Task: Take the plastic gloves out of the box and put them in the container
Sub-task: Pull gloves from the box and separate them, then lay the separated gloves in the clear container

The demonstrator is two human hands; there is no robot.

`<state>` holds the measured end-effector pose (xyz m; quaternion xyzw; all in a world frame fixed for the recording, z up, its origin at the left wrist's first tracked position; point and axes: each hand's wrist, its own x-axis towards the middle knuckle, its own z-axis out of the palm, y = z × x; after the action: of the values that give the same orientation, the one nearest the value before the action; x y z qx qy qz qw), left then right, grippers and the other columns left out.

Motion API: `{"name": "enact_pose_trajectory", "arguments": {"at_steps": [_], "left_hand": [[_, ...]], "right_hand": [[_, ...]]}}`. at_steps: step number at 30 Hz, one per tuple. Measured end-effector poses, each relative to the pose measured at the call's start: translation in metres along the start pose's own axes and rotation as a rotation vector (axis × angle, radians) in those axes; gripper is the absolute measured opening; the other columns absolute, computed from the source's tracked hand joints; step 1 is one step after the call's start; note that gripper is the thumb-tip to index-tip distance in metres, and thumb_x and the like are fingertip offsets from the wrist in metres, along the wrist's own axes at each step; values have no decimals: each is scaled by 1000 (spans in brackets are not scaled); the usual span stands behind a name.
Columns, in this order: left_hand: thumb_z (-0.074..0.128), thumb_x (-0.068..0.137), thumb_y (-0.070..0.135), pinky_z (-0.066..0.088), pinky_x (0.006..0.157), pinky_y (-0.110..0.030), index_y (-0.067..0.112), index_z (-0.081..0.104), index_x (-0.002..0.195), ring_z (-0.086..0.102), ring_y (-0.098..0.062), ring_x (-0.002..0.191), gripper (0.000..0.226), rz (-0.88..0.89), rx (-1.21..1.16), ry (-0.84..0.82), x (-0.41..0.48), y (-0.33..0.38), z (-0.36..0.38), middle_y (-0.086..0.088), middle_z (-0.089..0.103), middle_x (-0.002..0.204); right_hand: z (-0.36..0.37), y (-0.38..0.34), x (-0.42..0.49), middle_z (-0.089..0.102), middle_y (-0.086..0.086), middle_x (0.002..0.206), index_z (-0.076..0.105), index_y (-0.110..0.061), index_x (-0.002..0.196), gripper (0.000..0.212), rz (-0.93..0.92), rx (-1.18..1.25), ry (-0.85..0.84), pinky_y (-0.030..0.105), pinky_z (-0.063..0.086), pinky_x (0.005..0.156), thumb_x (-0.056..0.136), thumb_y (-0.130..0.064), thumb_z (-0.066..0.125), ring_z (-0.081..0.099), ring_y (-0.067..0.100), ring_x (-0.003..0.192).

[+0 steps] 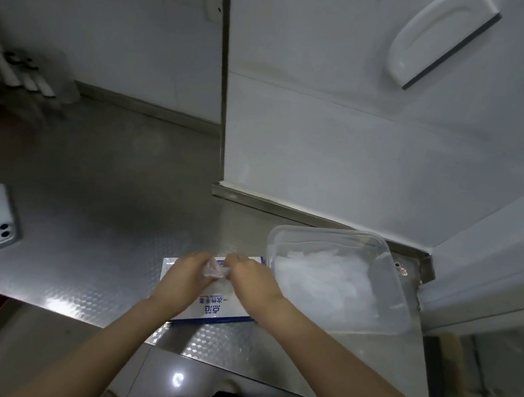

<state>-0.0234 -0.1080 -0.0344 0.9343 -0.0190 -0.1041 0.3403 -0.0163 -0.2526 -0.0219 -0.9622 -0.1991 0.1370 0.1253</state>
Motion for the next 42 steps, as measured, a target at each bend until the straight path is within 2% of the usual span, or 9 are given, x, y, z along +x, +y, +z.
{"name": "enact_pose_trajectory", "arguments": {"at_steps": [5,10,15,18,22,33,36,38,42], "left_hand": [[70,84,24,37,63,-2,30,51,65,51,-4,67,27,-49,-71,6,-4,-3,-2,21,51,69],[65,86,25,38,62,-10,7,65,88,59,-15,80,18,-40,-90,50,-2,-13,0,0,64,88],[69,84,16,34,68,-10,9,62,95,51,-10,83,14,105,-127,194,-7,-11,-2,1,52,95],[69,83,13,35,69,-6,11,60,95,48,-1,78,15,138,-151,252,-9,-8,-4,4,49,93],[67,81,-2,39,66,-4,20,55,97,53,-4,76,29,117,-232,265,-11,-9,-6,2,55,92],[62,78,-13,40,66,-4,16,63,104,56,2,72,39,178,-287,221,-18,-10,-10,2,57,97],[62,84,-3,40,70,-11,17,68,97,54,2,76,24,244,-206,150,-20,-16,-9,11,53,92],[64,88,15,43,80,-27,20,68,99,52,-3,86,13,251,-75,99,-18,-21,-4,11,53,95],[54,92,38,28,94,-32,29,57,123,42,-15,115,32,106,231,-42,-18,-24,5,10,50,122]], "right_hand": [[-8,2,-3,64,15,108,58,-7,112,20,61,-24,51,31,33,68,98,-13,45,60,34,97],[-12,6,-8,66,14,106,58,-7,112,22,95,-24,101,30,32,67,96,-6,43,61,32,96],[-10,6,-12,50,8,118,51,-9,124,40,-31,108,246,30,40,84,86,5,55,50,25,107],[-10,-3,-14,49,3,120,51,-11,121,28,-44,213,179,31,44,81,93,-10,53,55,21,103],[-5,-11,-10,51,0,126,50,-15,128,35,-5,289,104,30,45,88,95,-28,54,57,16,106],[-9,-18,-7,57,6,108,66,-9,102,23,62,261,121,30,41,74,97,-26,51,60,25,90],[-10,-15,-10,59,5,106,64,-8,96,21,83,288,165,31,41,74,97,-22,49,59,24,90],[-11,-11,-13,62,6,100,60,-9,89,17,98,325,199,30,40,71,97,-19,48,58,23,88],[-8,-3,-19,66,9,95,52,-8,86,15,97,380,163,37,49,73,98,-14,44,62,24,85]]}}
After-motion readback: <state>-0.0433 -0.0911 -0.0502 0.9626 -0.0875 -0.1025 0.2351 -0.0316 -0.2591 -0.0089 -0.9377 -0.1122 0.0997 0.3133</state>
